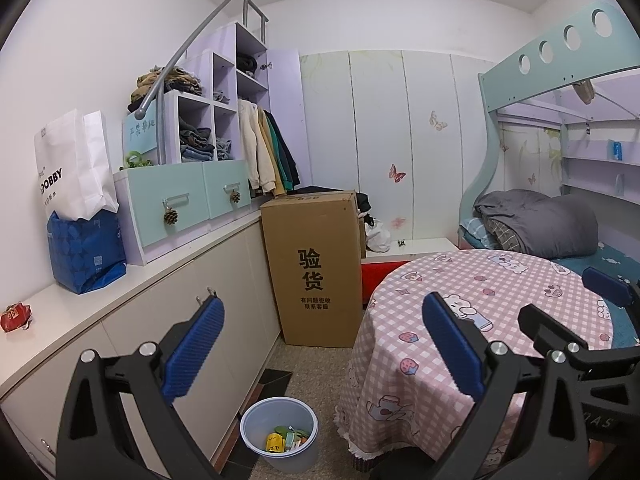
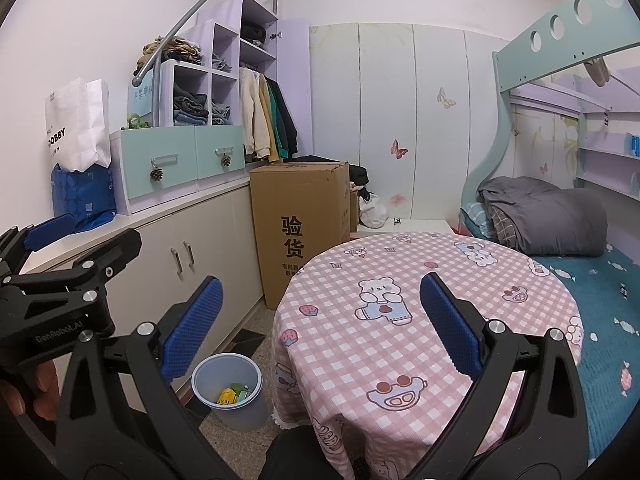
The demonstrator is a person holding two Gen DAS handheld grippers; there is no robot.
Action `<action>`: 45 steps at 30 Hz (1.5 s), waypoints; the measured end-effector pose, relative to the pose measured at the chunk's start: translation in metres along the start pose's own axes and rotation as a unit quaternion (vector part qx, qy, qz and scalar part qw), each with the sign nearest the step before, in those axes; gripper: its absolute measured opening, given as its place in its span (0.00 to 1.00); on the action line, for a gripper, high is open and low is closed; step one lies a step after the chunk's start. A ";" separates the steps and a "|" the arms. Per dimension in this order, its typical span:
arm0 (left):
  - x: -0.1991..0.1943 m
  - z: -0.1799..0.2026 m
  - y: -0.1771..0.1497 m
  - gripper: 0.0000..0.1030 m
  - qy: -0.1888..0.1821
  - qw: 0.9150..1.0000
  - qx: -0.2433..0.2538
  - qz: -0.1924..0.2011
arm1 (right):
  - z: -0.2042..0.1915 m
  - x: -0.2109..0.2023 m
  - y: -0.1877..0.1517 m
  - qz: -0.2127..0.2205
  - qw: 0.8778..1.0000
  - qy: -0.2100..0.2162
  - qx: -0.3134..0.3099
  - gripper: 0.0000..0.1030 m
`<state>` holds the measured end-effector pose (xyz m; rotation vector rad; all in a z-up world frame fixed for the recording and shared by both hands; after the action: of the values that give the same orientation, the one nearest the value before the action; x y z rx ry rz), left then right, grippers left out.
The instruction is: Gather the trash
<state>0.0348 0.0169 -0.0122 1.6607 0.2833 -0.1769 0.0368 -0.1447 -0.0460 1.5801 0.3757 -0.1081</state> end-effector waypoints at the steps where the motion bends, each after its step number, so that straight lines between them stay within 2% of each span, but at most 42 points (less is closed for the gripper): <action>1: 0.000 0.000 0.000 0.94 0.001 1.000 0.000 0.000 | 0.000 0.001 0.000 -0.001 1.000 0.000 0.001 0.94; 32: 0.022 0.005 -0.003 0.94 0.003 1.000 0.014 -0.024 | 0.004 0.016 -0.004 -0.017 1.000 0.004 0.015 0.94; 45: 0.049 0.022 -0.009 0.94 0.006 0.999 0.025 -0.048 | 0.033 0.043 -0.017 -0.042 0.998 0.004 0.043 0.94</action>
<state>0.0798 0.0001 -0.0369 1.6982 0.3707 -0.2485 0.0772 -0.1696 -0.0763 1.6495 0.4492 -0.1848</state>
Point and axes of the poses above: each gripper's, at about its wrist camera, not at the fingertips, and x roughly the way its jaws point, z to its right, y to its top, the point moved 9 cm from there along x, roughly the way its jaws point, and after that the axes turned 3 degrees about -z, right-handed, at the moved point
